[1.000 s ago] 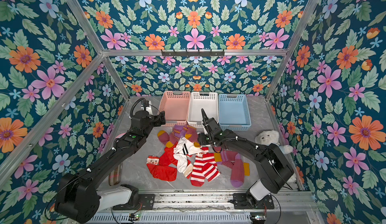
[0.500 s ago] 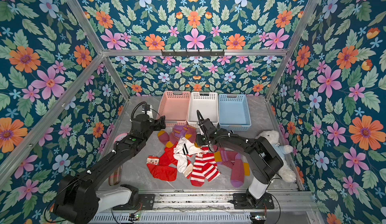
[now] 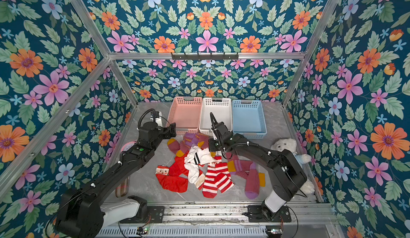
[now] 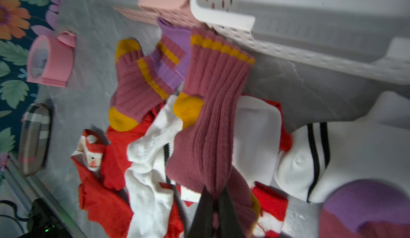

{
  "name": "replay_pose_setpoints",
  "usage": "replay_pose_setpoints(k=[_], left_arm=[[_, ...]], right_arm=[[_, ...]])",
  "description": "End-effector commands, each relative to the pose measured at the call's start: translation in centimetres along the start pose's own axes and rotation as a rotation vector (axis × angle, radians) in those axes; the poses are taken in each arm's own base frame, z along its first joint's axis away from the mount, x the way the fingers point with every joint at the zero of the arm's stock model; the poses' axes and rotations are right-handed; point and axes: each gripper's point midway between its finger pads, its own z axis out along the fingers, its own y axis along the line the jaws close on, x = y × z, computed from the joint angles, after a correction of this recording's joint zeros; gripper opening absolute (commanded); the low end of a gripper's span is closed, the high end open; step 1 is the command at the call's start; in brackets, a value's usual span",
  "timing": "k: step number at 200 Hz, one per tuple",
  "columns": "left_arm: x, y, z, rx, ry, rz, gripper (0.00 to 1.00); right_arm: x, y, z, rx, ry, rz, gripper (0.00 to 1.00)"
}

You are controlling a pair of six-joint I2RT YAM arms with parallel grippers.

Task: Sort the socks into the basket by color
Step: Pick up the sock at the center of the board, then place the sock in the bin.

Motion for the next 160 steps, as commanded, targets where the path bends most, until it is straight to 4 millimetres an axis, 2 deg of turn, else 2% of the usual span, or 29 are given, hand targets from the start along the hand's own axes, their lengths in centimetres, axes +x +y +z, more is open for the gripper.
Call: replay_pose_setpoints(k=[1, 24, 74, 160], left_arm=[[-0.8, -0.5, -0.1, 0.023, -0.031, -0.005, 0.99], [-0.9, -0.5, -0.2, 0.026, -0.034, -0.011, 0.99], [-0.7, -0.7, -0.4, 0.033, -0.033, -0.016, 0.99], [-0.9, -0.8, -1.4, 0.050, -0.051, -0.030, 0.99]], right_arm=[[-0.7, 0.6, -2.1, -0.001, -0.006, -0.023, 0.00], [-2.5, 1.4, -4.8, 0.001, -0.067, -0.047, 0.00], [-6.4, 1.5, -9.8, 0.052, -0.185, -0.091, 0.00], [-13.8, -4.9, -16.5, 0.172, -0.390, -0.013, 0.00]])
